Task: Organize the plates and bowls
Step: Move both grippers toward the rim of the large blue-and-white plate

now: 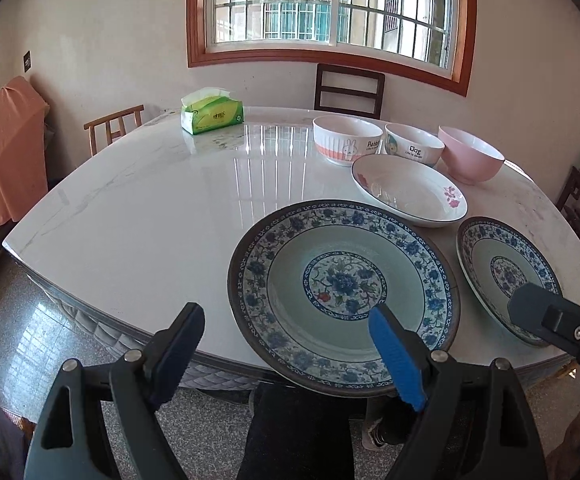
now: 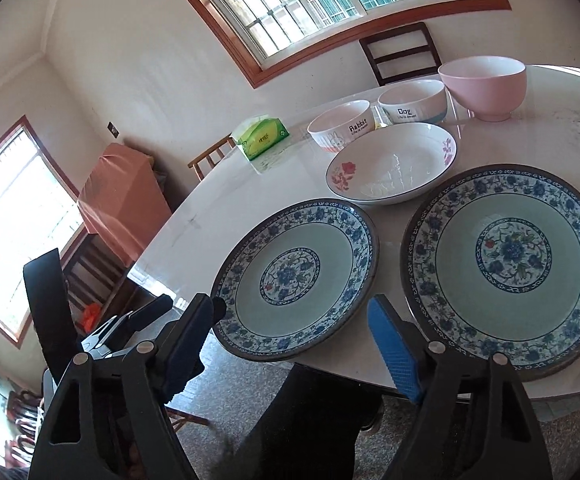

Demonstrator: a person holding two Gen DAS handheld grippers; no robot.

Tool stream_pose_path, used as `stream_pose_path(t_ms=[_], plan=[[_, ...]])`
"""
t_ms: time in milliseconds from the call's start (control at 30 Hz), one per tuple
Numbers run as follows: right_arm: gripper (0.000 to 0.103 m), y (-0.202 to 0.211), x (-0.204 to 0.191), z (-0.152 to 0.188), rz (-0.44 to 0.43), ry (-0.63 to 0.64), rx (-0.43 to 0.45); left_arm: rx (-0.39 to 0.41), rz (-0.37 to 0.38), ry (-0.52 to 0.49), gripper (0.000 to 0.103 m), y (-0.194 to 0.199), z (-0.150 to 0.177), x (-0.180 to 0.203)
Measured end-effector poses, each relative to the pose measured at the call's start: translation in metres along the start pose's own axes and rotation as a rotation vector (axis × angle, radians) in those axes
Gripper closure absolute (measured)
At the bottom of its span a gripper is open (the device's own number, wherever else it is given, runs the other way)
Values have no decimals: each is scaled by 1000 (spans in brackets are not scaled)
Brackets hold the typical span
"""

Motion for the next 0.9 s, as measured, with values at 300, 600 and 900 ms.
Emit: stream_pose_path(t_ms=[300, 600, 900], plan=[[30, -26, 8, 3, -20, -90, -108, -86, 76, 37, 17, -27, -10, -15], [30, -43, 16, 8, 5, -130, -155, -129, 85, 34, 17, -46, -13, -23], [31, -49, 13, 8, 30, -121, -168, -169, 69, 8, 17, -64, -12, -26]])
Point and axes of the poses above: each gripper's, at about its wrist camera, not at the fingertips, and y roughly against the way its jaws point, x to its right, z to its underside, the point moved 7 cm from there along -y, roughly the way its jaws point, and after that the axes turned 4 degrees about x, right-handed, at the moved point
